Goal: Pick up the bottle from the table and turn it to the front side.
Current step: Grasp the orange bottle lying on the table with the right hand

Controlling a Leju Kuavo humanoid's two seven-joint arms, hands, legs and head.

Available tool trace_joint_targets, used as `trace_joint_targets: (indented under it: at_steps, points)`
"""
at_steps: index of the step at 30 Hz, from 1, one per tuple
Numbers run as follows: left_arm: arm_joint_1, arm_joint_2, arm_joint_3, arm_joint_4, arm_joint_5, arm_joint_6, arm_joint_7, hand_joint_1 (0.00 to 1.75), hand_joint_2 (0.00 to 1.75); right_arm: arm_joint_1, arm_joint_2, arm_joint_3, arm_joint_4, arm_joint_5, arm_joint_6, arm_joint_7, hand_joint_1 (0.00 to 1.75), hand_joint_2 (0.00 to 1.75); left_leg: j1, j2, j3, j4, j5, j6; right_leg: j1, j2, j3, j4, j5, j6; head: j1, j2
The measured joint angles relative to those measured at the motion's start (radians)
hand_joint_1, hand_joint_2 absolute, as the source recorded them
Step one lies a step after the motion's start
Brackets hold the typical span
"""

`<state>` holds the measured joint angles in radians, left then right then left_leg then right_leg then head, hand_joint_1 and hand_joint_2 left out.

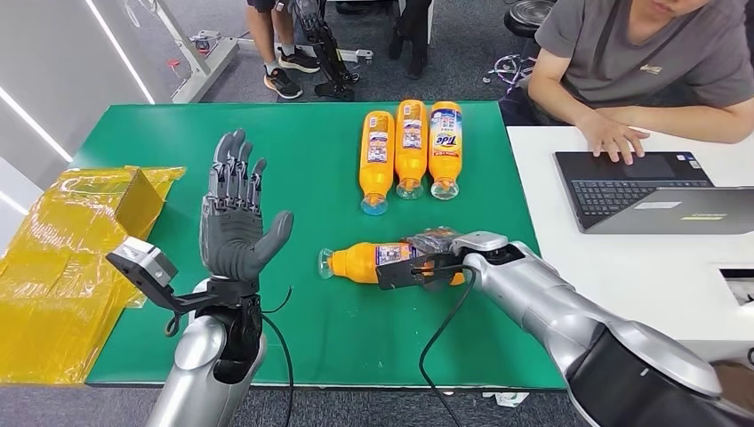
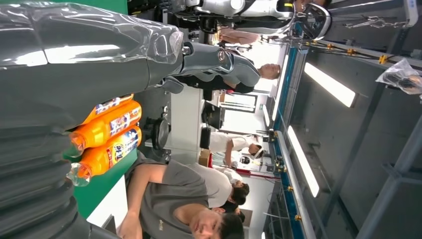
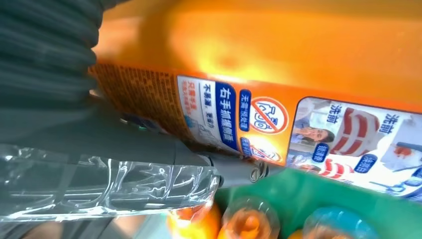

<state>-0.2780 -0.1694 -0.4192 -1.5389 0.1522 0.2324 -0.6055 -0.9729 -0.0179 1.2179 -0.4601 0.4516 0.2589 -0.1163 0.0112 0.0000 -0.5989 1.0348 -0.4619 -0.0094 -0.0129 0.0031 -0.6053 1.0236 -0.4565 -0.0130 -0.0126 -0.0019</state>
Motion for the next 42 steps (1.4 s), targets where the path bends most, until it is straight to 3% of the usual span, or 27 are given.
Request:
trace_joint_targets:
  at_steps: [15, 19, 23, 26, 34, 38, 42]
  points:
    - [0.020, 0.001, 0.013, 0.000, -0.020, 0.033, -0.030, 0.00, 1.75, 0.096, 0.002, -0.153, -0.085, 0.044, -0.261, -0.009, 1.75, 1.75, 0.000, 0.000, -0.001, 0.000, 0.000, 0.000, 0.000, 0.000, 0.000, 0.000, 0.000, 0.000, 0.000, 0.000]
    - [0.041, 0.001, 0.026, 0.000, -0.029, 0.051, -0.044, 0.00, 1.75, 0.181, 0.005, -0.261, -0.202, 0.046, -0.474, -0.041, 1.75, 1.75, 0.000, -0.001, -0.001, -0.001, 0.000, 0.000, 0.000, -0.001, 0.000, 0.000, -0.001, 0.000, 0.000, 0.000]
    - [0.064, -0.001, 0.032, -0.002, -0.035, 0.061, -0.050, 0.00, 1.75, 0.351, 0.022, -0.434, -0.406, 0.023, -0.733, -0.123, 1.75, 1.75, 0.000, -0.005, -0.001, -0.001, -0.001, 0.000, 0.000, -0.005, 0.000, 0.000, -0.003, 0.001, 0.000, 0.000]
    - [0.072, -0.002, 0.033, -0.002, -0.035, 0.066, -0.049, 0.00, 1.75, 0.475, 0.042, -0.549, -0.521, -0.020, -0.837, -0.213, 1.75, 1.75, 0.000, -0.007, -0.002, -0.001, -0.001, 0.000, 0.000, -0.006, 0.000, 0.000, -0.003, 0.001, 0.000, 0.000]
    - [0.080, -0.009, 0.032, -0.002, -0.019, 0.039, -0.040, 0.00, 1.75, 0.640, 0.079, -0.698, -0.673, -0.073, -0.881, -0.306, 1.75, 1.75, 0.000, -0.006, -0.002, -0.001, -0.001, 0.000, 0.000, -0.006, 0.000, 0.000, -0.003, 0.001, 0.000, 0.000]
    - [0.083, -0.010, 0.030, 0.000, 0.029, -0.026, -0.024, 0.00, 1.75, 0.700, 0.088, -0.718, -0.731, -0.086, -0.872, -0.325, 1.75, 1.75, 0.000, -0.006, -0.002, -0.001, -0.001, 0.000, 0.000, -0.005, 0.000, 0.000, -0.003, 0.001, 0.000, 0.000]
    - [0.085, -0.010, 0.019, 0.002, 0.095, -0.130, -0.008, 0.00, 1.75, 0.716, 0.091, -0.719, -0.755, -0.087, -0.801, -0.310, 1.75, 1.75, 0.000, -0.005, -0.002, -0.001, -0.001, 0.000, 0.000, -0.005, -0.001, 0.000, -0.003, 0.001, 0.000, 0.000]
